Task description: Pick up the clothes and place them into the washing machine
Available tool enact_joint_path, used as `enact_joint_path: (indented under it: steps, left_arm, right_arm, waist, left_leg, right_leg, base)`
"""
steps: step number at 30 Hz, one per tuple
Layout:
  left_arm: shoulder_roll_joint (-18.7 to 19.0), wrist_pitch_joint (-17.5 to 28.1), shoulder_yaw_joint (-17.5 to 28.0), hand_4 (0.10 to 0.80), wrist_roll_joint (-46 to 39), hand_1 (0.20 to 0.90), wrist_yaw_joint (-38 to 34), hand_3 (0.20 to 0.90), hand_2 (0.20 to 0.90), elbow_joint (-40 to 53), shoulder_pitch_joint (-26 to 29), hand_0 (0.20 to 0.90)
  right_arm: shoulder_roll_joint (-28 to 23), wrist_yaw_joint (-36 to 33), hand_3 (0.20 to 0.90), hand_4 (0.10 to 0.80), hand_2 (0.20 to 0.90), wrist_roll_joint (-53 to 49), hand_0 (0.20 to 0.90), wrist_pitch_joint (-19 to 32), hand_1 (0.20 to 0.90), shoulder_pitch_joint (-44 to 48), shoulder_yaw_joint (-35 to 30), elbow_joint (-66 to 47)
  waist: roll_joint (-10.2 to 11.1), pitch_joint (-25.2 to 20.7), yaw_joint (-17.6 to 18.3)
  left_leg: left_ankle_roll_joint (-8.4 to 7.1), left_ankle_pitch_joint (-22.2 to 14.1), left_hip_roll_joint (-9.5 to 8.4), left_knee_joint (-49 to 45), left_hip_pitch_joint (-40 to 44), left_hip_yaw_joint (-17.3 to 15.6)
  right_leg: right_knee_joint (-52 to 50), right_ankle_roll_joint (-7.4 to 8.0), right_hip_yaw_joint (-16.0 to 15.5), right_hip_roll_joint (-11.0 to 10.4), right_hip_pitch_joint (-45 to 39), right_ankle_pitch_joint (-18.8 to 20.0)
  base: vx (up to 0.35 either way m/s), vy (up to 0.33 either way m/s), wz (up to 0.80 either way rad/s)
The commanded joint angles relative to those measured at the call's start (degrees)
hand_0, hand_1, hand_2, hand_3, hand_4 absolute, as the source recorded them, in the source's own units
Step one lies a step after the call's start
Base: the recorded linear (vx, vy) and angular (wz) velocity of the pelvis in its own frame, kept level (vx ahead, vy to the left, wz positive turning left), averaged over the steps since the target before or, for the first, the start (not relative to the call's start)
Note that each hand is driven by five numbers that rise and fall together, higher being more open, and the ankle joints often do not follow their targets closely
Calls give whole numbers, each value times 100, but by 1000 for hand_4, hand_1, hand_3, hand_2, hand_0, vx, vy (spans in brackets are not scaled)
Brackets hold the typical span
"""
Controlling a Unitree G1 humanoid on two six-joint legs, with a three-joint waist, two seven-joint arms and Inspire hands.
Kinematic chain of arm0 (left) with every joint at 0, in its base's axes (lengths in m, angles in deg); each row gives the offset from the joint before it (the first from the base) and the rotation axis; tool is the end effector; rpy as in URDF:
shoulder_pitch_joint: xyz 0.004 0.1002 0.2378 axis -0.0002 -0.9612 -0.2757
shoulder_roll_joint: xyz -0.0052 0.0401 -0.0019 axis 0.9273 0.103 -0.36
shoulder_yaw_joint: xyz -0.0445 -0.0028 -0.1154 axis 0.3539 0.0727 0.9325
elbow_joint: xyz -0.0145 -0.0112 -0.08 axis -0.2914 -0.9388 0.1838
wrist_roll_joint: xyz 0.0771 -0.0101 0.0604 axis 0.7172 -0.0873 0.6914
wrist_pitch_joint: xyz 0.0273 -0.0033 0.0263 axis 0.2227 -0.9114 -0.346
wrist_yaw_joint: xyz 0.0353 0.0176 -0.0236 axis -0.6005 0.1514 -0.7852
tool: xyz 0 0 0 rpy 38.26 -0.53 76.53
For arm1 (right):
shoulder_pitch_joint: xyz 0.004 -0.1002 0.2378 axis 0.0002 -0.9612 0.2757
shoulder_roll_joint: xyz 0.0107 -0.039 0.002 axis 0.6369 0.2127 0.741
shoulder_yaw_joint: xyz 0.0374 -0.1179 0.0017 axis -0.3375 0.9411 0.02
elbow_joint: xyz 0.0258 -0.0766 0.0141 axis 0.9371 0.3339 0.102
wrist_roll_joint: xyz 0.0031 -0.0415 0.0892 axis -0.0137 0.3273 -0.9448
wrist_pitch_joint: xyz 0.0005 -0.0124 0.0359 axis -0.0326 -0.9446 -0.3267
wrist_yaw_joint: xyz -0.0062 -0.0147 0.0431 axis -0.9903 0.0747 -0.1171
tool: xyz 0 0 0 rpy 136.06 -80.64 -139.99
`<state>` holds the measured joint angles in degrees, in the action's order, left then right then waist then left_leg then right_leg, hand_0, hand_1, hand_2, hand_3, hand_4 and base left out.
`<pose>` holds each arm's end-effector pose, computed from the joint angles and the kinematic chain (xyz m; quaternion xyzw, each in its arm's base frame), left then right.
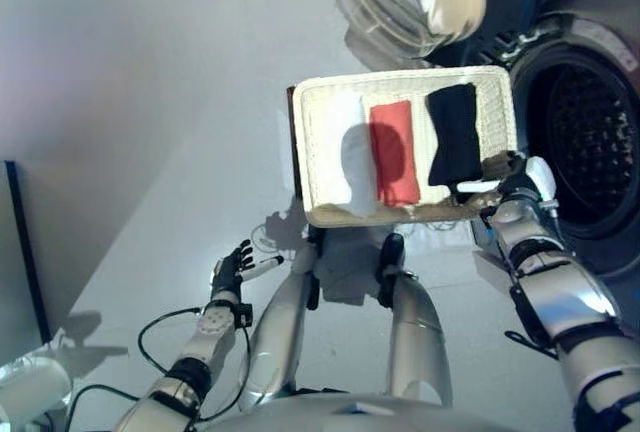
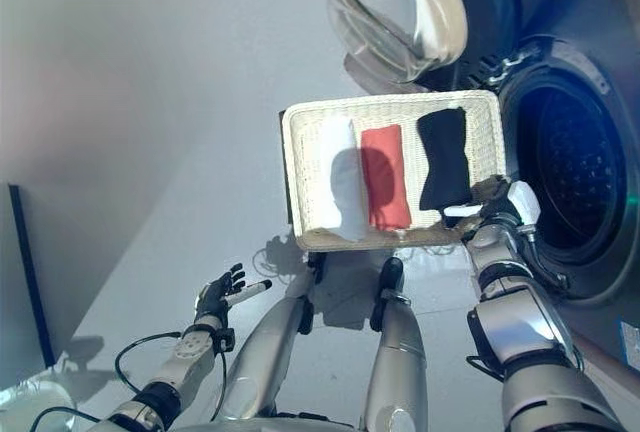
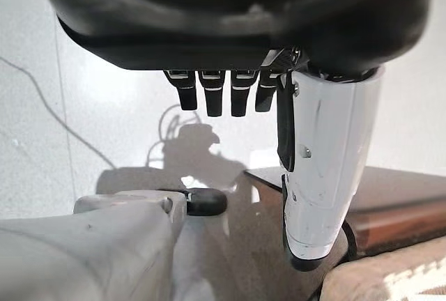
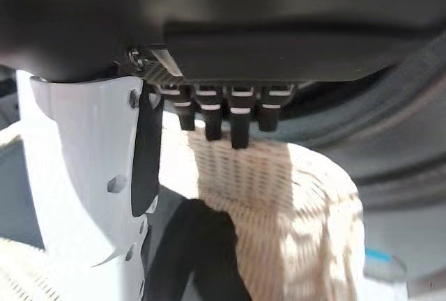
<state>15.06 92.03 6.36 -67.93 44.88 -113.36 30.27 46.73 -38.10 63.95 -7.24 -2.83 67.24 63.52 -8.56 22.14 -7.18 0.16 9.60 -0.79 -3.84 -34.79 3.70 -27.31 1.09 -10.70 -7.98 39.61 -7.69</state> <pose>0.1787 0.1752 -0.0876 0.0098 0.2893 0.0694 0.9547 0.3103 -0.3070 0.0559 -0.3652 0.2001 -0.3045 0.8566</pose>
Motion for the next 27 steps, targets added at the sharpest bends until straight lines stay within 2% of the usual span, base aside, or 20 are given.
enact_joint_path:
  steps: [1, 9, 22, 23, 24, 25, 26, 27]
  left_arm:
    - [250, 194, -61, 800, -150, 900, -214, 900, 900, 126, -111, 900]
    - [239, 270, -113, 800, -209, 900, -280, 900, 900, 172, -27, 900]
    - [345, 370, -139, 800, -269, 900, -344, 900, 900, 361, 27, 900]
    - [349, 365, -138, 800, -263, 900, -352, 900, 900, 352, 32, 900]
    - [357, 360, -132, 800, -263, 900, -352, 900, 900, 327, 44, 900]
    - [364, 364, -139, 800, -262, 900, -351, 900, 900, 314, 52, 900]
    - [357, 365, -135, 800, -268, 900, -354, 900, 900, 288, 47, 900]
    - [357, 361, -135, 800, -267, 900, -361, 900, 900, 266, 55, 900]
  right_arm:
    - [-404, -34, 900, 800, 900, 77, 900, 89, 900, 291, 222, 106]
    - [-363, -59, 900, 800, 900, 164, 900, 90, 900, 374, 329, 122]
    - [-116, -33, 900, 800, 900, 253, 900, 47, 900, 184, 340, 148]
    - [-85, -31, 900, 800, 900, 249, 900, 46, 900, 175, 350, 139]
    - [-53, -26, 900, 800, 900, 244, 900, 42, 900, 179, 355, 135]
    - [-35, -27, 900, 800, 900, 243, 900, 45, 900, 181, 354, 134]
    - [-1, -27, 900, 800, 900, 244, 900, 48, 900, 176, 370, 122]
    - [27, -31, 900, 800, 900, 247, 900, 52, 900, 176, 374, 105]
  waist:
    - [140, 35, -159]
    - [150, 159, -330]
    - [343, 124, -677]
    - [387, 93, -696]
    - [408, 98, -717]
    - [394, 136, -733]
    - [435, 113, -751]
    - [445, 125, -770]
  left_leg:
    - [-136, -714, -303, -845, -205, -96]
    - [-132, -608, -383, -697, -306, 63]
    - [-143, -571, -580, -754, -547, 378]
    - [-173, -766, -582, -774, -493, 425]
    - [-175, -766, -591, -785, -507, 444]
    - [-153, -572, -608, -782, -590, 437]
    - [-185, -774, -610, -808, -530, 484]
    - [-189, -773, -627, -828, -544, 496]
  right_leg:
    - [1470, 493, -11, -218, -728, 923]
    - [1616, 517, -156, -270, -777, 936]
    - [1779, 568, -554, -360, -980, 939]
    - [1760, 607, -525, -343, -1048, 776]
    - [1753, 612, -548, -342, -1051, 771]
    - [1780, 578, -621, -366, -1007, 929]
    - [1760, 612, -596, -351, -1074, 761]
    - [1749, 613, -617, -353, -1088, 756]
  base:
    - [45, 6, 13]
    - [46, -5, 13]
    - [65, -10, 15]
    - [149, -47, 15]
    - [44, 9, 15]
    - [40, 1, 18]
    - [36, 8, 24]
    - [136, -42, 27]
